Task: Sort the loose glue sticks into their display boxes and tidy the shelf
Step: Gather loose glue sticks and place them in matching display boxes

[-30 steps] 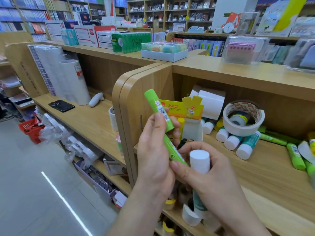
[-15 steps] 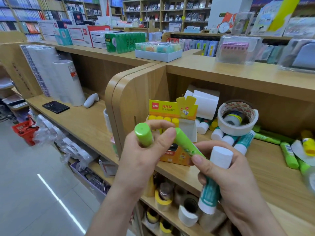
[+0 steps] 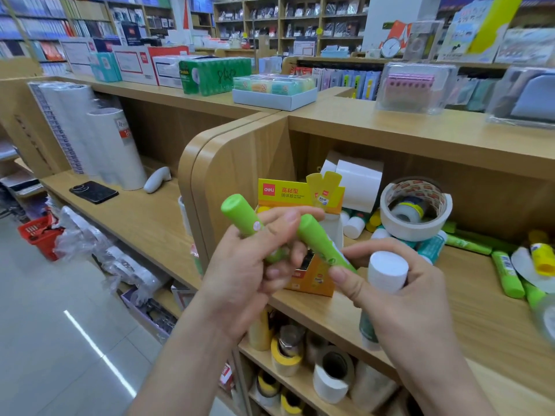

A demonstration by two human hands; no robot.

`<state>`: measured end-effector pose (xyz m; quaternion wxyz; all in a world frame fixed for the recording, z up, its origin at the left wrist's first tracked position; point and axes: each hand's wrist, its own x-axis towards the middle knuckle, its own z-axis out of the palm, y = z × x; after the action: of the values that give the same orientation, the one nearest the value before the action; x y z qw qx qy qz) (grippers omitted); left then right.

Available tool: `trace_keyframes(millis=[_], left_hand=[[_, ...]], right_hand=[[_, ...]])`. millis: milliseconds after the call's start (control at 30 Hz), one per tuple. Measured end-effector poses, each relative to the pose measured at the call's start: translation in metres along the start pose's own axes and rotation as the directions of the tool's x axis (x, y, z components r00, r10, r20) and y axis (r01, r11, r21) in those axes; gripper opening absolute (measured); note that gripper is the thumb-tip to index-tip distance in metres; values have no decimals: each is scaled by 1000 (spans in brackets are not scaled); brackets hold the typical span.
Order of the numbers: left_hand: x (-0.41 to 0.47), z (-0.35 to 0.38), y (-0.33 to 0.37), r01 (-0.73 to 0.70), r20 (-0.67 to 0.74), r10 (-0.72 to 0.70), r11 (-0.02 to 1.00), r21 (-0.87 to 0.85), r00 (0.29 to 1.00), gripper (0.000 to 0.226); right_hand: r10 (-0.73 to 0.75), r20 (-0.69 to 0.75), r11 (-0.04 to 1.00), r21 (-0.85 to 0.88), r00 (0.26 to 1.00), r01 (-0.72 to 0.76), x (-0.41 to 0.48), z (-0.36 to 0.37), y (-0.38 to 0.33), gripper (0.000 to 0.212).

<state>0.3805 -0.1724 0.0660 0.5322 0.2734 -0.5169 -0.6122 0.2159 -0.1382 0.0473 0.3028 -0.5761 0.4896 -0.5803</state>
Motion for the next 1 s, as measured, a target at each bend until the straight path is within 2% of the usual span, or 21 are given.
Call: trace_keyframes(millis=[33,67,133,167,233,333,400,467,533,600,733,900,1000], left_hand=[[2,-2,2,-79,16,78,981,177,997,24],[5,-3,5,-171,35,171,910,376,985,21],[13,-4,12,-323,109,335,694,643,936,18],[18,-6,17,-372,134,397,614,696,908,17],[32,-12,25,-390,130,466,522,759,875,14],[54,-16,24,-290,78,422,466,836,903,16],[65,-14,16,-239,60,364,469,850,929,15],[68,-13,10,-222,41,355,488,844,934,13],[66,-12,9,-245,25,388,530,812,921,13],[61,-8,12,-293,31,401,613,734,915,14],[48,12,10,-335,110,334,750,571,936,22],[37,34,0,-202,38,200,941,272,979,30],[33,48,-6,-178,48,173,974,143,984,31]], right_hand=[[13,-5,1000,9,1000,-13,2,0,1,26],[21,-5,1000,13,1000,-21,3,0,1,26],[26,6,1000,-12,1000,-26,6,-1,2,23],[24,15,999,-39,1000,-23,8,-2,2,22],[-3,45,990,-141,999,9,12,-7,6,27],[-30,132,932,-354,991,75,17,-13,14,37],[-26,174,896,-432,984,100,18,-15,18,40],[-32,168,905,-415,985,100,18,-17,20,39],[-10,135,943,-328,991,54,18,-20,20,34],[17,105,971,-237,994,9,21,-23,16,30],[77,94,994,65,993,-83,24,-24,1,30],[133,75,970,195,988,-146,18,-35,-7,30],[167,99,938,291,981,-189,10,-45,-8,34]])
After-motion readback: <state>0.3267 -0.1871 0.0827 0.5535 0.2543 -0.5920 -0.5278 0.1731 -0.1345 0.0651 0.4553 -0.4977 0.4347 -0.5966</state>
